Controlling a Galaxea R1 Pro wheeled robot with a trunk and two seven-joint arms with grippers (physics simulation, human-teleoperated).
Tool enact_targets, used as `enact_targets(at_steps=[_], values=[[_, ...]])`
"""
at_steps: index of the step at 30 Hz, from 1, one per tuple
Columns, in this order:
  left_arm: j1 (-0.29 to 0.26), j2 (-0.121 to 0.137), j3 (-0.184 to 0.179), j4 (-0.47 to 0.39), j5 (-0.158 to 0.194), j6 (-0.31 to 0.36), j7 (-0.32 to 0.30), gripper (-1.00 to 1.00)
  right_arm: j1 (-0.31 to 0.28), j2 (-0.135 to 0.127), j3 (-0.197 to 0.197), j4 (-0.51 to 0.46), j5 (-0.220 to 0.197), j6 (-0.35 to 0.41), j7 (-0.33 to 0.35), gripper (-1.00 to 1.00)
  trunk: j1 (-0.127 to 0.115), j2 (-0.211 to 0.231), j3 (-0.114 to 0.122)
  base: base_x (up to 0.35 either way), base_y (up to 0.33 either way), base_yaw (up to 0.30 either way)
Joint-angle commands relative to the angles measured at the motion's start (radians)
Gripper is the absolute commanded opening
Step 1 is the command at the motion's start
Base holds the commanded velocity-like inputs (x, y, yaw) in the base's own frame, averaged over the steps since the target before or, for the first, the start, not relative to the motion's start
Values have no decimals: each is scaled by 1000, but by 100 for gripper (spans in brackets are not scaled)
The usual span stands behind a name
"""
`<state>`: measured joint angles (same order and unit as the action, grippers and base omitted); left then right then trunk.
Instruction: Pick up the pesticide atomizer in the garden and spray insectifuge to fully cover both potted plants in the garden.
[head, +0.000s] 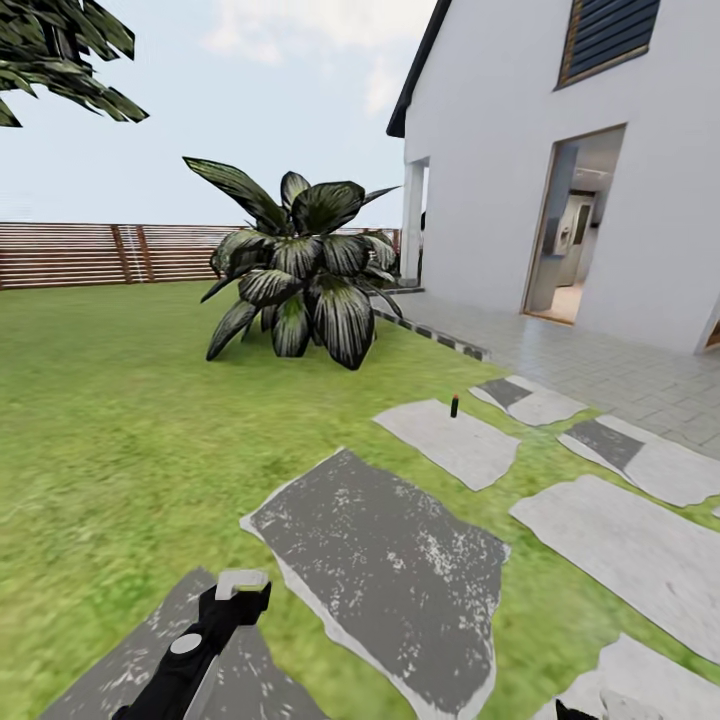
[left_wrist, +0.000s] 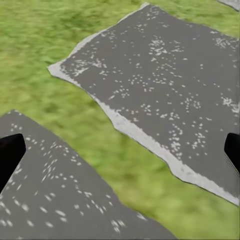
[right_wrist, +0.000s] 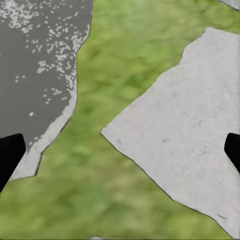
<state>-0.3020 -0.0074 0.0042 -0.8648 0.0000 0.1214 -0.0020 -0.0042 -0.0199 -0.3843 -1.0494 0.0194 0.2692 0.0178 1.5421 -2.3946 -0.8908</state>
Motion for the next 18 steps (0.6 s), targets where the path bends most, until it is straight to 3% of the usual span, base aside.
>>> enact_targets(at_steps=[1,18], values=[[0,0,0,-2,0,6,0,100,0,0,-1,-1,2,5,2,100,0,0,-1,334,-92,0],[0,0,0,-2,0,6,0,100,0,1,0,-1,2,5,1,100,0,0,-1,333,-74,0]])
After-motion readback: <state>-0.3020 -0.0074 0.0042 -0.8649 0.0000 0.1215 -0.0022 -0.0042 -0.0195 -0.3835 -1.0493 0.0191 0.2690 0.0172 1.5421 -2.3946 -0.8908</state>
